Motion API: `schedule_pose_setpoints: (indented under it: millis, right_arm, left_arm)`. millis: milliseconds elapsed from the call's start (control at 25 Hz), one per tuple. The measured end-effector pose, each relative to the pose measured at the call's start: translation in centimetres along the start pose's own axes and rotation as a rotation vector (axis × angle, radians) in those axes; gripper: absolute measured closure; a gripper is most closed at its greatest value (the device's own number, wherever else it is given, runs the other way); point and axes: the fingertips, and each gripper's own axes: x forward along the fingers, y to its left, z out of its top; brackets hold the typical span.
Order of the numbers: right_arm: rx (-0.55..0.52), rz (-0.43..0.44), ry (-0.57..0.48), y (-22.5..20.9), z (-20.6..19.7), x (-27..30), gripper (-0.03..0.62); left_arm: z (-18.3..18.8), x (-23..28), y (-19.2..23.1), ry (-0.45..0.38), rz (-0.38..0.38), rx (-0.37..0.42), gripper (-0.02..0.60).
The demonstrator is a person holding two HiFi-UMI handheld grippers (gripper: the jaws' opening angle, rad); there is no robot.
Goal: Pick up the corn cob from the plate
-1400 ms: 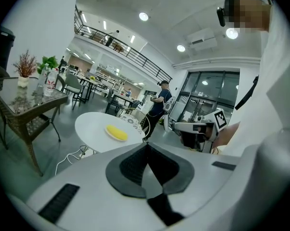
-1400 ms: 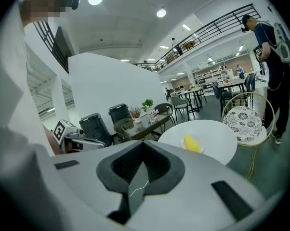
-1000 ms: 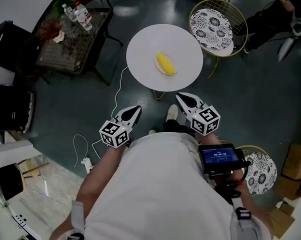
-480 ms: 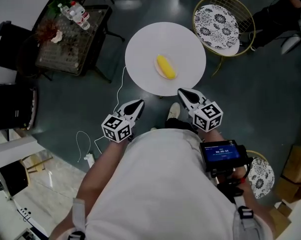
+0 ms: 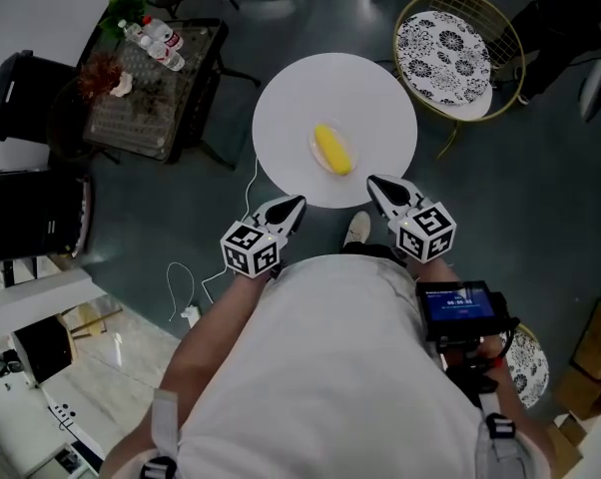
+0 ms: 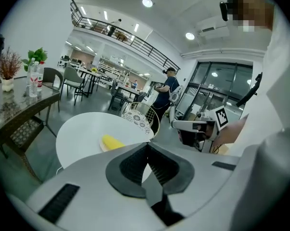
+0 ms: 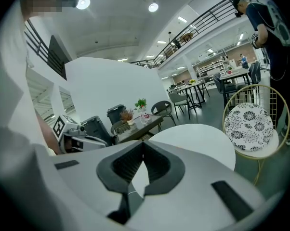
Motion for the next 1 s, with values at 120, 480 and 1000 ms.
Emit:
schedule_pose_setpoints:
  millis: [120,480,1000]
  right_arm:
    - [0.005,0.012,0.006,-1.2,0.0,0.6,0.587]
    - [0.025,-0.002,-0.003,-4.1,0.2,0.1,0.586]
    - [0.05,-0.083,-0.003,-4.3,-0.5,1.2,0.588]
  left_arm:
    - [0.5,1.4,0.4,0.021,0.01,0.008,0.576]
    - [0.2,4.1,1.0,0.116,0.067,-0.006,0.575]
    - [-0.1,5.3,3.6,0.201,0.039,-0.015,0.575]
